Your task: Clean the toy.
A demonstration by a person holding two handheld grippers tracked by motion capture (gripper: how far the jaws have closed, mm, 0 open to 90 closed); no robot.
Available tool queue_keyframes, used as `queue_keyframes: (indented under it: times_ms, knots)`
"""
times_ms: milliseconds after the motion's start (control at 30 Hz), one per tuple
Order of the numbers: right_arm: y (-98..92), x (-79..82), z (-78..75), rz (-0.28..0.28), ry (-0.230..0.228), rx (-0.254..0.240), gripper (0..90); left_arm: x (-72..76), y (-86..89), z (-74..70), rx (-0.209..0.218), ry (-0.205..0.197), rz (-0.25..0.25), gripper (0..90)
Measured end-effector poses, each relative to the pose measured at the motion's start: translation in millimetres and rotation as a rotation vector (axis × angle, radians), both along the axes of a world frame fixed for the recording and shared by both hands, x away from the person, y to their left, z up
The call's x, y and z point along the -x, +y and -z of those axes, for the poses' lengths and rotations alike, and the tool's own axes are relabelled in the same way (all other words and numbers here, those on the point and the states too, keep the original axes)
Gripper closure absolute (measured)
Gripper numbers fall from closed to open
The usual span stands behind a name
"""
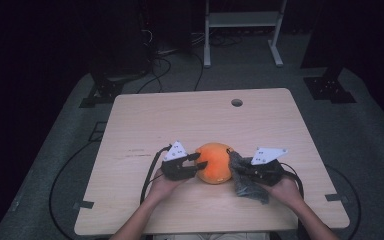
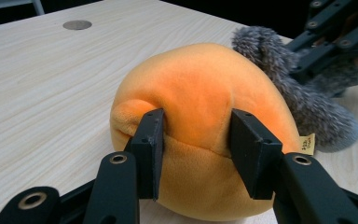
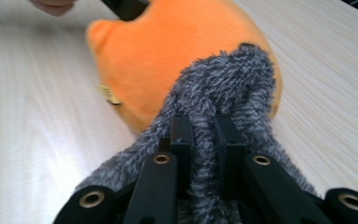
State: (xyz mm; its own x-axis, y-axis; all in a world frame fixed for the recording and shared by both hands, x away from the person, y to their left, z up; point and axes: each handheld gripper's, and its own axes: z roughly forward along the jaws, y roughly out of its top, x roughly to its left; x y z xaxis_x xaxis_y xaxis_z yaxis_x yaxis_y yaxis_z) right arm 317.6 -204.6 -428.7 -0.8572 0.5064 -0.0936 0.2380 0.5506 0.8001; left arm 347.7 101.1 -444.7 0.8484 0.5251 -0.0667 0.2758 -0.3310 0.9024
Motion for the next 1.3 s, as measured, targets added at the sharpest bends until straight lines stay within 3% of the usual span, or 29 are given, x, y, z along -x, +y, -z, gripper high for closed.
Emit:
queue_keyframes:
  times_ms: [100, 167, 233, 367, 433, 533, 633, 733, 800, 867, 900, 967, 1000, 1100, 1233, 1300]
  knots:
    - [14.5, 10.8, -3.3, -0.070, -0.017, -0.006, 79.7, -0.7, 1.0, 0.3, 0.002, 0.008, -0.003, 56.1]
    - [26.1, 15.6, -2.0, -0.108, -0.044, 0.040, 79.7, -1.4, 2.6, 0.6, 0.001, 0.010, -0.003, 56.0]
    - [28.1, 15.6, 1.6, -0.113, -0.047, 0.069, 79.7, -1.9, 5.1, 1.0, -0.004, 0.013, -0.001, 55.5]
    - [9.7, 9.4, 11.7, -0.054, -0.019, 0.125, 79.7, -2.4, 7.2, 1.1, -0.005, 0.020, -0.003, 55.4]
    - [-1.2, 8.6, 12.3, -0.028, 0.009, 0.102, 79.6, -0.4, 5.4, 0.5, -0.014, 0.008, 0.001, 55.5]
    - [-10.2, 4.3, -0.2, -0.013, 0.000, -0.002, 79.6, 0.5, 4.2, 0.5, -0.014, 0.000, 0.006, 55.5]
    - [-8.3, -9.5, -10.5, 0.004, -0.008, -0.021, 79.4, 0.7, 4.6, 1.0, -0.014, -0.003, 0.007, 55.5]
    - [-3.8, -23.6, -10.0, 0.003, 0.026, -0.045, 79.3, 0.6, 5.8, 0.8, -0.019, 0.003, 0.005, 54.6]
    - [1.9, -24.6, -3.9, -0.006, 0.044, -0.031, 79.3, -0.5, 8.0, -0.7, 0.026, 0.036, 0.011, 47.9]
    - [7.6, -19.1, 0.3, -0.017, 0.039, -0.021, 79.5, -2.8, 9.0, -3.5, 0.102, 0.109, 0.009, 34.1]
    - [10.0, -14.8, 2.1, -0.029, 0.036, -0.032, 79.6, -2.9, 7.3, -4.1, 0.096, 0.114, 0.001, 29.3]
    - [15.2, -7.2, 4.9, -0.050, 0.028, -0.017, 79.5, -0.1, 2.6, -3.6, 0.036, 0.057, -0.010, 34.1]
    - [15.3, -4.3, 5.6, -0.050, 0.012, -0.011, 79.5, 0.4, 1.6, -3.5, 0.028, 0.053, -0.011, 35.5]
    - [4.8, -7.0, 8.9, -0.040, 0.055, -0.017, 79.7, 3.5, -0.6, -3.5, 0.000, 0.019, -0.013, 38.7]
    - [-11.5, -8.1, 14.3, -0.005, 0.097, 0.037, 79.7, 2.7, 1.4, -1.3, 0.012, 0.023, -0.008, 41.1]
    - [-17.8, -5.8, 8.9, 0.003, 0.068, 0.006, 79.7, 3.0, 1.2, -0.1, 0.014, 0.006, 0.007, 41.9]
